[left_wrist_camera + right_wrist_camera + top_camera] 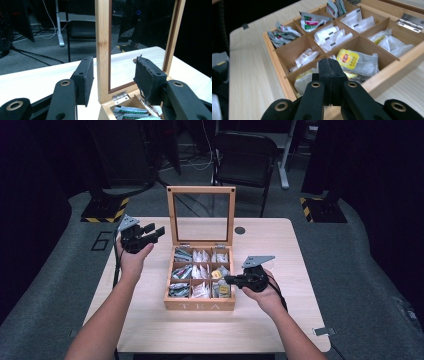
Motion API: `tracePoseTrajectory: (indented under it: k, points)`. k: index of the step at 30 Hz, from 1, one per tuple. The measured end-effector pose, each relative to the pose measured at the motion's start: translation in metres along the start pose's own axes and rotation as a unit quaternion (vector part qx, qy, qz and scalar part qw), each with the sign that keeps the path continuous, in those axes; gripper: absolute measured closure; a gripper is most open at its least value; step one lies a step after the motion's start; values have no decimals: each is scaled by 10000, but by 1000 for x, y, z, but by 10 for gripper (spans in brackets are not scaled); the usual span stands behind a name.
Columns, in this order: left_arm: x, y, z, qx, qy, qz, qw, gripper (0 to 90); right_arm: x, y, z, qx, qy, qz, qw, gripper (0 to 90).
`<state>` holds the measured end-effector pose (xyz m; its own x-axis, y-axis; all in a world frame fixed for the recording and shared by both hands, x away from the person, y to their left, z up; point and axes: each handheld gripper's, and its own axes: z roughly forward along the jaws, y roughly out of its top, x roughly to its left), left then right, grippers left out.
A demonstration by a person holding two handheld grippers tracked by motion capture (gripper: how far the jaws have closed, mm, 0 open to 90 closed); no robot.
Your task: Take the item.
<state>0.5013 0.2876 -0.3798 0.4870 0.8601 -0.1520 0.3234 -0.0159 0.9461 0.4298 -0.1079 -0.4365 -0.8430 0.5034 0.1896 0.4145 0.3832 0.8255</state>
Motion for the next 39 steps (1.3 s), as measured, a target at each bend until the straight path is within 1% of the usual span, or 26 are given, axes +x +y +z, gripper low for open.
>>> tracePoseTrajectory:
  k: [3, 6, 9, 12, 14, 18, 19, 21, 22, 25, 27, 32, 36, 39]
  points:
    - [0, 1, 0, 1, 13, 6, 10000, 493, 4, 4, 3, -95, 30, 5, 9999, 900]
    - [0, 1, 0, -3, 9, 6, 10000, 493, 8, 10, 4, -133, -13, -96, 9999, 900]
    - [0, 1, 0, -17, 17, 6, 10000, 492, 10, 17, 2, -219, 4, -106, 9997, 900]
    - [0, 2, 0, -21, 20, 8, 10000, 492, 11, 21, 2, -297, 10, -47, 9995, 900]
    - [0, 2, 0, -24, 15, 10, 10000, 492, 11, 23, 2, -280, -15, -77, 9996, 900]
    - [1, 2, -1, -36, 27, -12, 10000, 492, 11, 26, 1, -300, -39, -11, 9995, 900]
    - [1, 3, -1, -39, 25, 1, 10000, 492, 10, 27, 1, -316, -44, -48, 9995, 900]
    - [1, 3, -1, -36, 29, -9, 10000, 492, 10, 30, -1, -331, -69, 12, 9994, 900]
    - [1, 3, -1, -36, 30, -5, 10000, 492, 9, 31, -1, -349, -71, -22, 9994, 900]
    - [1, 3, -1, -34, 26, -1, 10000, 492, 9, 33, -4, -397, -93, 21, 9992, 900]
    - [1, 3, -1, -29, 26, -7, 10000, 492, 9, 34, -4, -404, -112, -28, 9991, 900]
    - [0, 2, -1, -34, 30, -5, 10000, 491, 9, 34, -7, -418, -124, -27, 9990, 900]
    - [1, 2, -2, -26, 25, 2, 10000, 492, 7, 34, -11, -435, -176, 5, 9989, 900]
    - [2, 2, -2, -24, 42, -22, 10000, 492, 4, 35, -18, -529, -250, 31, 9983, 900]
